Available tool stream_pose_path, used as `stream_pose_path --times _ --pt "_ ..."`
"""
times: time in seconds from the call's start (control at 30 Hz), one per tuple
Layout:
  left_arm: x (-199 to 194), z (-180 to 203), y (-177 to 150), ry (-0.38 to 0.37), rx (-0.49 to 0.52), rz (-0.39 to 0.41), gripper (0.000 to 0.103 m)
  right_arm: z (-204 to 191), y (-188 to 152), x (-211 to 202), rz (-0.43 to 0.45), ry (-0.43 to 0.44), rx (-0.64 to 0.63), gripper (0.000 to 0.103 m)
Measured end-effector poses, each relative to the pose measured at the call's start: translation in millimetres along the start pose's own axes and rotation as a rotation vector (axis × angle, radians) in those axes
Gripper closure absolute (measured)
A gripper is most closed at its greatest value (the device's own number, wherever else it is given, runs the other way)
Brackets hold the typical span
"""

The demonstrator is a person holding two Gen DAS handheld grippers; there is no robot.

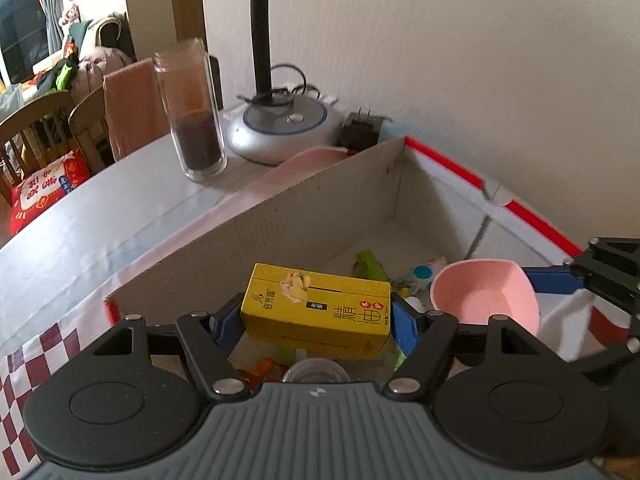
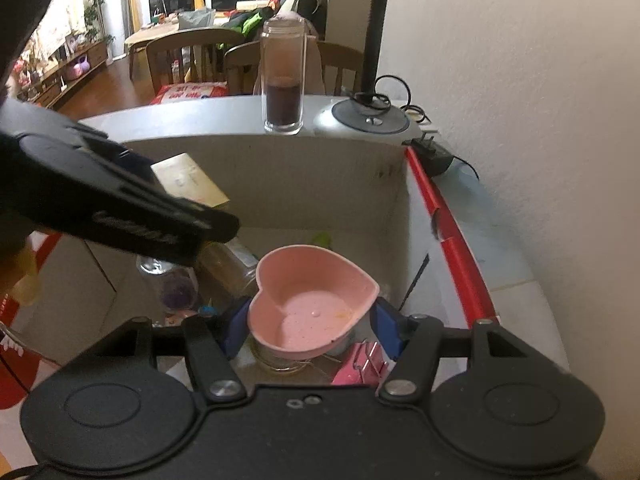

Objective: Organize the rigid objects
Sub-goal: 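Lower the yellow box into the box and open left tool while right tool releases the bowl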

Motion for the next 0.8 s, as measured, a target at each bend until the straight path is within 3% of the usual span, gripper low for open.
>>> stream_pose_path --times 0.47,0.8 --pt "36 0 -1 0.008 -0.013 -0.139 0.03 -4 -1 20 -0.048 0.029 -0.027 0.039" --pt "24 -3 -2 -0.032 -0.046 -0.132 0.029 -6 1 17 -0.048 0.027 -0.027 0.032"
Point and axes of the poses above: each gripper's, at about its wrist camera, not at the fingertips, and x roughly the way its jaws point, z to its right, y to its top, the point moved 1 cm from there along x, roughly the way its jaws point, and after that the axes turned 14 degrees about -x, right-handed, at the moved point
